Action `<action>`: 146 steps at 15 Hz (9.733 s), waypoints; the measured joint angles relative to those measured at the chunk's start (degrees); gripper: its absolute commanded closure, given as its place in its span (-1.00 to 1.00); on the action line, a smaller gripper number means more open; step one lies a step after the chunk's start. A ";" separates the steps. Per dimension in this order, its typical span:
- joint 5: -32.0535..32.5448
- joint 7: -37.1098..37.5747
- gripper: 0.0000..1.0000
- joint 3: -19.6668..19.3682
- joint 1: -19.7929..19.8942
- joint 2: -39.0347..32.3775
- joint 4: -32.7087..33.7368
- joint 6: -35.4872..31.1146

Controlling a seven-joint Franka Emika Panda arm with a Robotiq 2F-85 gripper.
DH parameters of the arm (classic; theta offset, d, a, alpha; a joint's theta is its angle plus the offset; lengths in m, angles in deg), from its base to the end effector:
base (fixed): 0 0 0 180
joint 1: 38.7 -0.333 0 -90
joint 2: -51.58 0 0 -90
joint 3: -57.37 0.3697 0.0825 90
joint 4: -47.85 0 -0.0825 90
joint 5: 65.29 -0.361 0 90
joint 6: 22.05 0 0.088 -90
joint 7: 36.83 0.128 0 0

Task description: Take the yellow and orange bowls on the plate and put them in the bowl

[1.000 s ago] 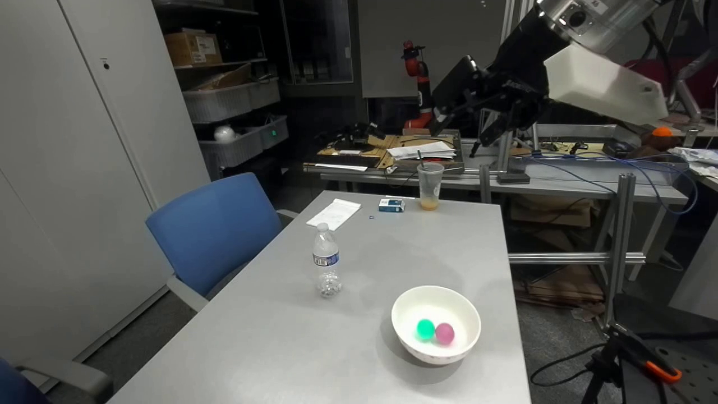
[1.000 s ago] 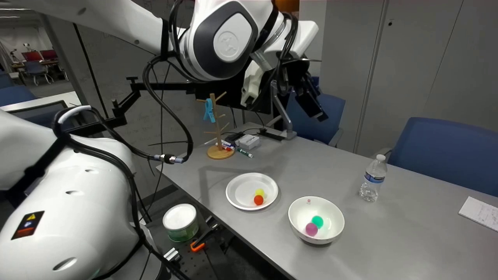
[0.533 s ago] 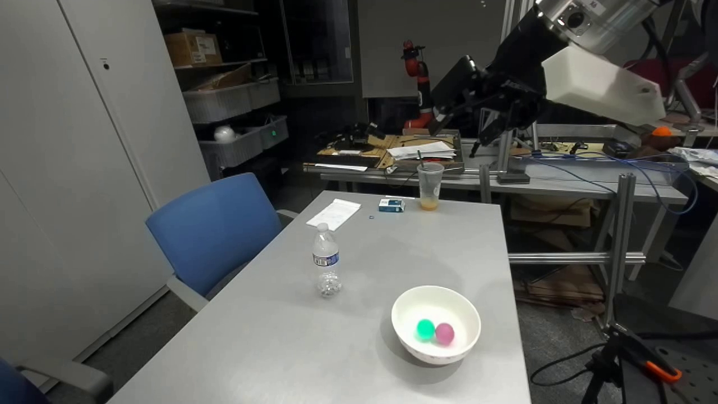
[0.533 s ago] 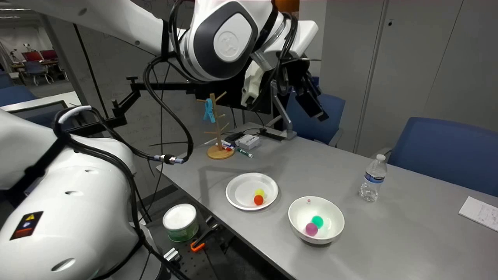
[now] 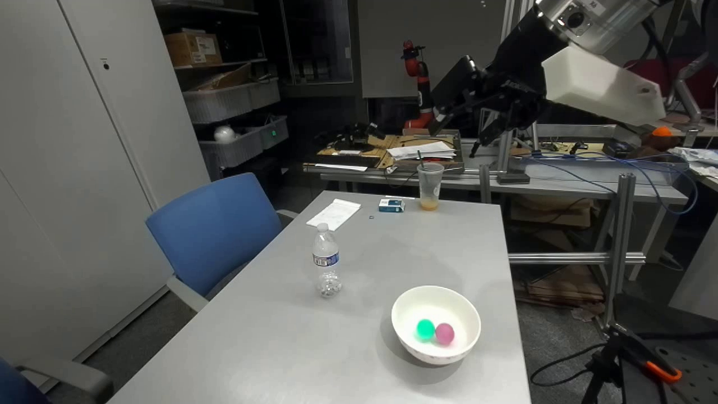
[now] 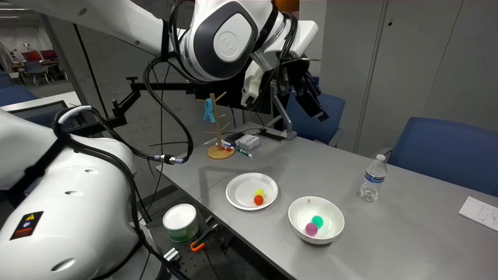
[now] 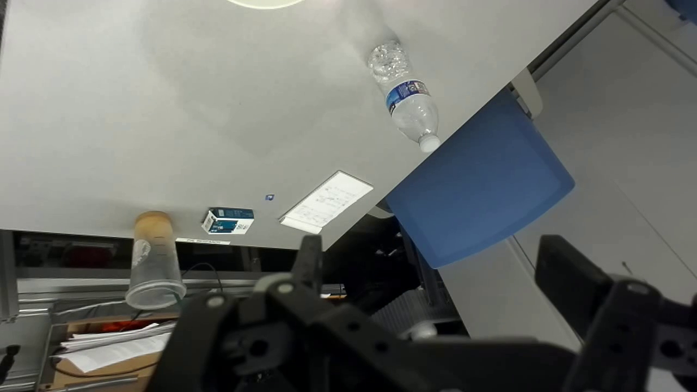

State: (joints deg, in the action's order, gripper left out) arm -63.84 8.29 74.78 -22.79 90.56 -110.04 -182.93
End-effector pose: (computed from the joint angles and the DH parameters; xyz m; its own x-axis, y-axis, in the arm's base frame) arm 0.3442 0.0241 0.5222 0.5210 -0.6103 0.5968 -0.5586 -0.7724 -0.3022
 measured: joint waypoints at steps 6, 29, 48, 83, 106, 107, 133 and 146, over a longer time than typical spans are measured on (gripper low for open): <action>0.00 0.00 -1.00 0.00 0.00 0.00 0.00 0.00; -0.09 -0.19 -1.00 -0.99 -0.25 -2.56 3.43 5.22; -1.16 -1.72 -1.00 -3.38 -6.79 -16.71 17.13 18.07; 20.01 6.81 -1.00 -9.48 -22.13 -47.08 30.94 23.85; 42.30 -14.13 -1.00 -10.01 -31.52 -62.95 39.36 21.77; 42.30 -14.13 -1.00 -10.02 -31.52 -62.95 39.36 21.77; 7.32 -38.55 -1.00 -7.45 -31.28 -65.92 31.32 13.63; 7.14 -34.09 -0.36 -11.25 -34.05 -72.89 31.33 7.84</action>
State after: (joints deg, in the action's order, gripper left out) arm -56.70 -25.80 63.53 -56.83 17.67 -78.70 -175.09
